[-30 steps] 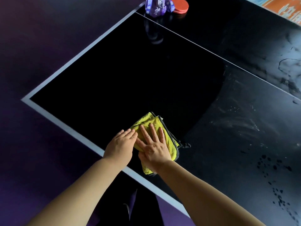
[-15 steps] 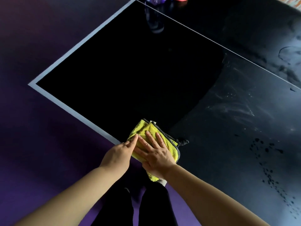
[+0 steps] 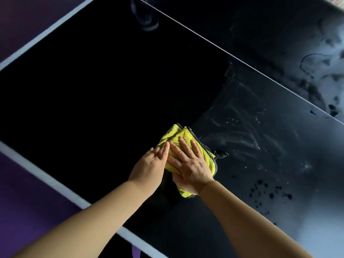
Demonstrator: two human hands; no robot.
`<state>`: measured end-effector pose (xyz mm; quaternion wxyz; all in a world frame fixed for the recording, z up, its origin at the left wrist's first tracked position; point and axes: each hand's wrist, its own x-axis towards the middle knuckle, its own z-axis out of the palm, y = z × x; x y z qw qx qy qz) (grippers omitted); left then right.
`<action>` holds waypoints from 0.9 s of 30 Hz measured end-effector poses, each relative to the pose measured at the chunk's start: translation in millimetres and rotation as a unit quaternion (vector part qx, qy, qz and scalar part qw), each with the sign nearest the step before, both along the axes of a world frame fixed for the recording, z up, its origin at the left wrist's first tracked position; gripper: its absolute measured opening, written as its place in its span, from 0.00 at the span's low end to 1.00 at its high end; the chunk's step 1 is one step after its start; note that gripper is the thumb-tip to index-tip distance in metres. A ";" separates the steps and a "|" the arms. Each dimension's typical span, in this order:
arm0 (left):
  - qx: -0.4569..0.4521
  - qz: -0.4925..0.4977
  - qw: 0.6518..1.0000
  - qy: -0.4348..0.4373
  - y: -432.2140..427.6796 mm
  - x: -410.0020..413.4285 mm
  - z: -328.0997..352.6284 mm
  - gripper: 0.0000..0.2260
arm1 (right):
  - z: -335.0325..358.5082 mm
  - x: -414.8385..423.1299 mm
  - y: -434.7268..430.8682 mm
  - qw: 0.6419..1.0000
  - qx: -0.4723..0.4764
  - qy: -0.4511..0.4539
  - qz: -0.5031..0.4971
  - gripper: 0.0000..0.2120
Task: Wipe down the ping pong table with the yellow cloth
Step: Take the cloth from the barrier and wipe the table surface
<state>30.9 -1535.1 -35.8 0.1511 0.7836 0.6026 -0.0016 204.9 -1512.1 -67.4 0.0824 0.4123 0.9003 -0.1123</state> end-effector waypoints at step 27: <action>-0.077 -0.018 0.983 0.165 174.0 136.5 -5.9 0.38 | -14.4 74.1 336.0 0.960 0.018 -0.002 -0.280 0.30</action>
